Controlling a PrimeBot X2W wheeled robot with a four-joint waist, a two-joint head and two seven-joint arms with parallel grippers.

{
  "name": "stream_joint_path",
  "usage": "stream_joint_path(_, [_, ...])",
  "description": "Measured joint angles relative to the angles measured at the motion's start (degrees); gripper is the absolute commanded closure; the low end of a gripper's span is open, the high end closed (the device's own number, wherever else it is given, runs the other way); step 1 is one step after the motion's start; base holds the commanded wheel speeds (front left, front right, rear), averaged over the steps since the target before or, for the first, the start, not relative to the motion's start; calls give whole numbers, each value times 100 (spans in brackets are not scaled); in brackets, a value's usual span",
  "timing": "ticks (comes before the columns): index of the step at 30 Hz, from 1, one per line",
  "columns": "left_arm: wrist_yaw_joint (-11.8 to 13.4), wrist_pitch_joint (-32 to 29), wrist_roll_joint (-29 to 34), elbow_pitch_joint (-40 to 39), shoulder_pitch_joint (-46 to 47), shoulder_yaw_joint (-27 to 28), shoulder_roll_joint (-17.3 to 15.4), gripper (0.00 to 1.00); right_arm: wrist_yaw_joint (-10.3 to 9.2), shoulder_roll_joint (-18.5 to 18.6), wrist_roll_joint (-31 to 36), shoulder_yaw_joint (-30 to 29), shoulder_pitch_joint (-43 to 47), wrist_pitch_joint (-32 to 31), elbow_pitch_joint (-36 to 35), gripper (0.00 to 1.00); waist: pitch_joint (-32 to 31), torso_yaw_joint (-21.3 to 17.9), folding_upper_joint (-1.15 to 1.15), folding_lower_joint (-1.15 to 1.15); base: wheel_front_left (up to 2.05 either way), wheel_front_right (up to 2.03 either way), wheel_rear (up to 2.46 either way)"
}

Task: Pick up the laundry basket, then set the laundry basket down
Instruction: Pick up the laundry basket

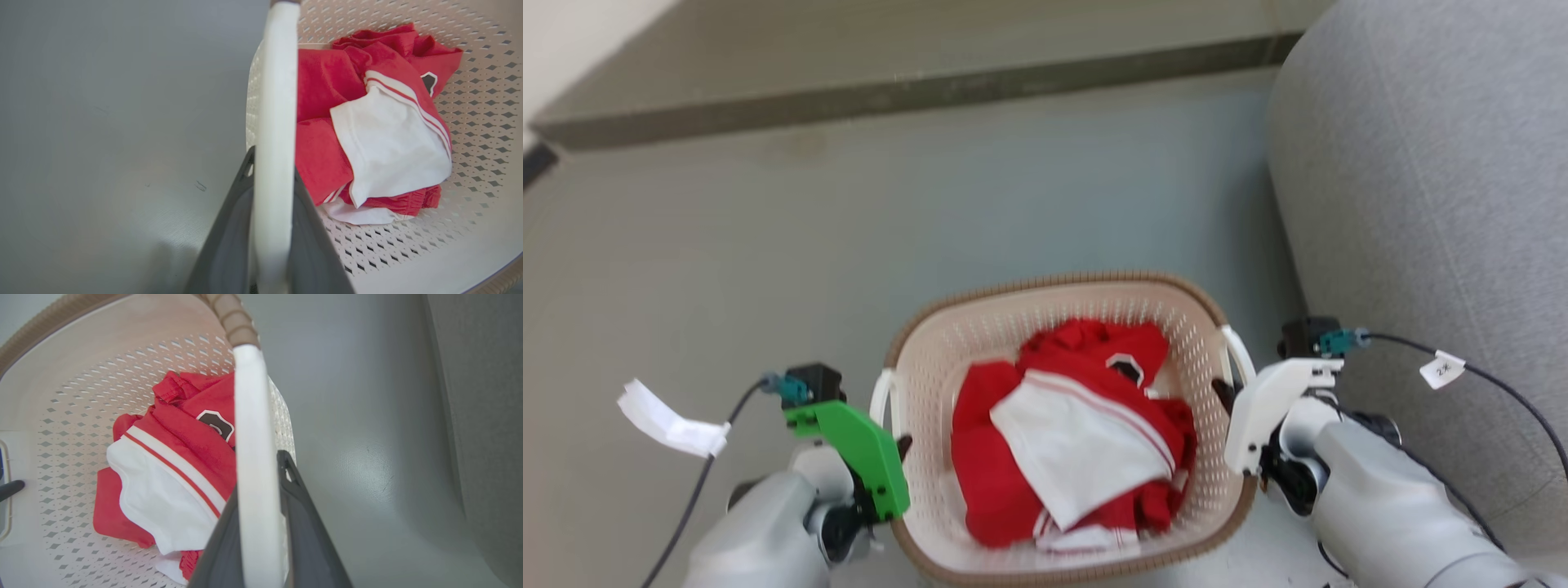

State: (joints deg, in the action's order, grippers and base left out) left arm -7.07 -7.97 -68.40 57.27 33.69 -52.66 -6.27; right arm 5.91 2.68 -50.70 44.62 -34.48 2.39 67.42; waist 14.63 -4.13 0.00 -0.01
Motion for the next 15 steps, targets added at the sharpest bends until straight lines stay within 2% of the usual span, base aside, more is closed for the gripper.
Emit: stream_joint_path(15, [-5, -468, -202, 499, -403, -112, 234, 100, 60, -37, -244, 94, 451, -649, 178, 100, -1056, -153, 0, 0, 0, 0, 0])
